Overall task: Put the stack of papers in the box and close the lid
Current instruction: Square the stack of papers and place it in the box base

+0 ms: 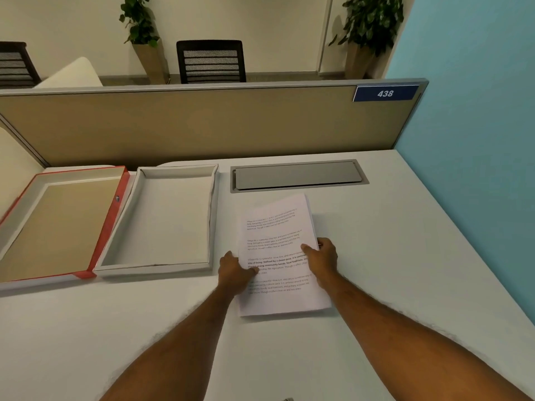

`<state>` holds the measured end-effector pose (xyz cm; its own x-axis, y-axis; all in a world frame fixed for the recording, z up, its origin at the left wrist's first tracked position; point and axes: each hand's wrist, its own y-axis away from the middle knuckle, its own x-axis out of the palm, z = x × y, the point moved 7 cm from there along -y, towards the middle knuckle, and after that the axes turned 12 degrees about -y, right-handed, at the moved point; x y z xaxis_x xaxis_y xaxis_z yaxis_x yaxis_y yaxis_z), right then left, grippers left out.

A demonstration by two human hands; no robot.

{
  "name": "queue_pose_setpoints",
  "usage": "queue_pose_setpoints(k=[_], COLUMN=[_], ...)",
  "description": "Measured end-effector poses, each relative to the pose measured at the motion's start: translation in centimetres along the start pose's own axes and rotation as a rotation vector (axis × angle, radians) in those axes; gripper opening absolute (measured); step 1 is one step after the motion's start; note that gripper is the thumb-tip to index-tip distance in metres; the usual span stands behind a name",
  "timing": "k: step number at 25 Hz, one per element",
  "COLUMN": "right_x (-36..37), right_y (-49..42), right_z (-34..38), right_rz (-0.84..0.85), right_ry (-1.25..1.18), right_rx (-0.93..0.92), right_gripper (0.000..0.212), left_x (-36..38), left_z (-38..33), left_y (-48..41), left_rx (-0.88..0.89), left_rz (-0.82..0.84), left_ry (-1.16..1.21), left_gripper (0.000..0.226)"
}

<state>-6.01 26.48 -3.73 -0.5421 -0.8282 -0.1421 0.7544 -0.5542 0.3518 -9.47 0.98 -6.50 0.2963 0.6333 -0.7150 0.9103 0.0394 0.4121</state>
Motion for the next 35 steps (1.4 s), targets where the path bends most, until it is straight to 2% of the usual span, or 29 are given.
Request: queue_pose_setpoints(k=[2, 5, 7, 10, 14, 17, 21, 26, 30, 32, 35], right_x=[-0.3, -0.5, -0.8, -1.5, -2.8, -3.4, -3.8, -3.4, -3.5, -3.7, -3.7], right_y=[1.3, 2.8, 3.8, 3.9, 3.0, 2.8, 3.0, 4.0, 5.4, 6.0, 6.1], right_z=[1.0, 2.1, 2.8, 3.4, 4.3, 6.3, 7.6, 8.4, 12.4, 15.2, 17.4], right_rz=[0.035, 0.111, 0.143, 0.157, 0.156, 0.172, 0.159, 0.197, 0.209, 0.122, -0.049], right_ry=[-0.049, -0.118, -0.126, -0.146, -0.156, -0.135, -0.113, -0.095, -0.270, -0.358, -0.334], right_rx=[-0.117, -0.232, -0.270, -0.279, -0.251, -0.336, -0.433, -0.499, -0.524, -0.556, -0.514], right_gripper=[0.034, 0.031, 0.030, 0.031, 0.031, 0.037, 0.037, 0.033, 0.034, 0.030, 0.045], left_x=[0.1, -0.2, -0.4, -0.6, -2.5, -4.6, -5.7, -6.4, -9.7, -11.9, -13.4], left_z=[0.2, -0.3, -0.9, -2.4, -4.8, -6.6, -7.7, -7.7, -10.7, -12.5, -13.6], left_y=[-0.4, -0.6, -0.4, 0.6, 2.7, 4.2, 5.1, 6.4, 7.5, 8.2, 8.6], left_rx=[-0.005, -0.041, -0.048, 0.111, 0.242, 0.357, 0.485, 0.500, 0.584, 0.561, 0.362], left_rz=[0.048, 0.054, 0.034, 0.008, -0.167, -0.275, -0.324, -0.383, -0.359, -0.419, -0.515], left_ry=[0.120, 0.182, 0.278, 0.546, 0.536, 0.548, 0.505, 0.520, 0.622, 0.699, 0.717], left_gripper=[0.074, 0.088, 0.079, 0.055, 0.043, 0.036, 0.035, 0.035, 0.049, 0.053, 0.050])
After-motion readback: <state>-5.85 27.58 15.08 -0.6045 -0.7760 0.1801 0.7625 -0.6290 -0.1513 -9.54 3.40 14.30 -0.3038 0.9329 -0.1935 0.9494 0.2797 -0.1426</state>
